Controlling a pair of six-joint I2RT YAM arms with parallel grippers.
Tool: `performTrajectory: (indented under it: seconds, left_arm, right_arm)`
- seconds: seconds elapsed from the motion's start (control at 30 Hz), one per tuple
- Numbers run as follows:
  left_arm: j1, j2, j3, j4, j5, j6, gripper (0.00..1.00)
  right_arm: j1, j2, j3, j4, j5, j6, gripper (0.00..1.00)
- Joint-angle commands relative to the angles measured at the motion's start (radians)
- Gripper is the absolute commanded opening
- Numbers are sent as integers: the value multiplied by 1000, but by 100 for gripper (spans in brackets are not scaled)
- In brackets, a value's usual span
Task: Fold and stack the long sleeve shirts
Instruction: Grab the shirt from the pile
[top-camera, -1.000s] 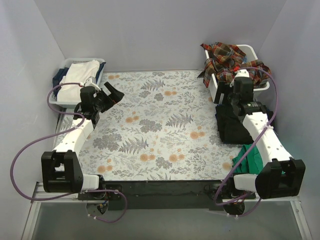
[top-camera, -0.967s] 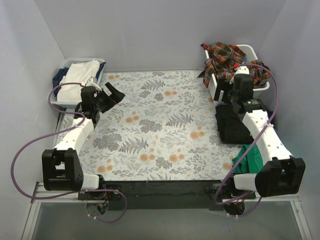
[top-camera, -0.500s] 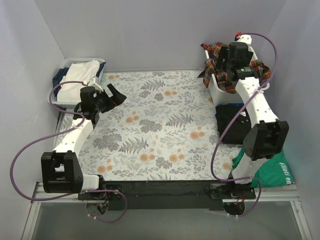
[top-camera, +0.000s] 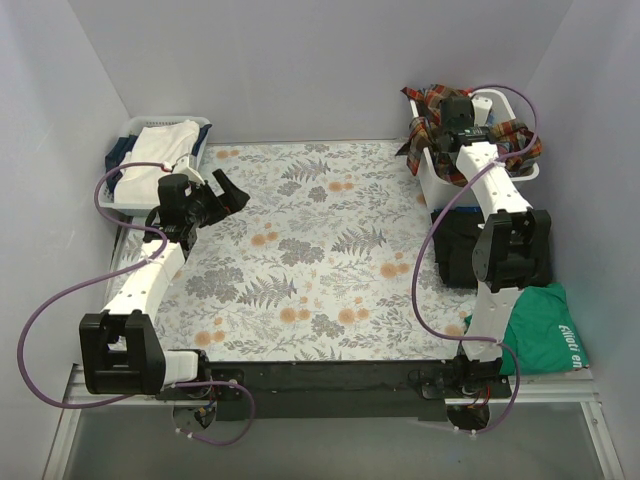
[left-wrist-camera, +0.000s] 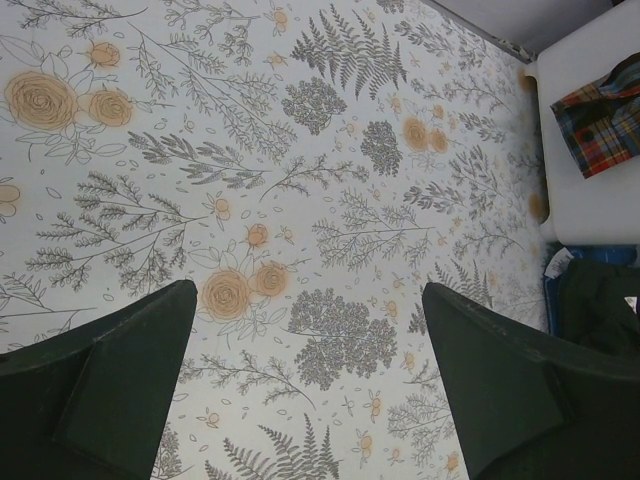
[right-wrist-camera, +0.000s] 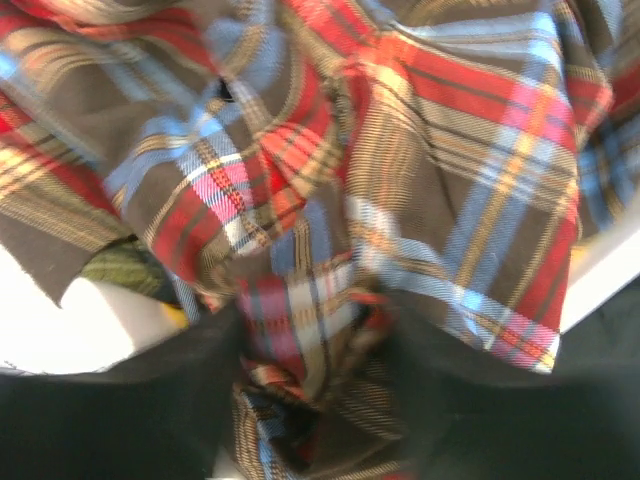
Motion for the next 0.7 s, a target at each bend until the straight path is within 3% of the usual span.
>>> performTrajectory:
  seconds: [0.0, 0.03, 0.13, 0.4, 0.53, 0.67]
  left_arm:
    - [7, -34, 15, -16, -20, 23, 96]
    - [7, -33, 16, -16, -20, 25, 95]
    - [7, -23, 30, -16, -17, 25, 93]
    - [5, -8, 78, -14, -21, 20, 94]
    - [5, 21, 108, -14, -8, 16, 95]
    - [5, 46, 147, -14, -69, 2, 96]
  right_arm:
    - [-13, -14, 12, -117, 77, 71, 37]
    - [-11, -24, 3, -115, 77, 73, 21]
    - [-8, -61, 21, -115, 58, 62, 1]
    - [141, -233, 156, 19, 30, -163, 1]
    - [239, -320, 193, 92, -195, -286, 1]
    - [371, -384, 170, 119, -314, -346, 1]
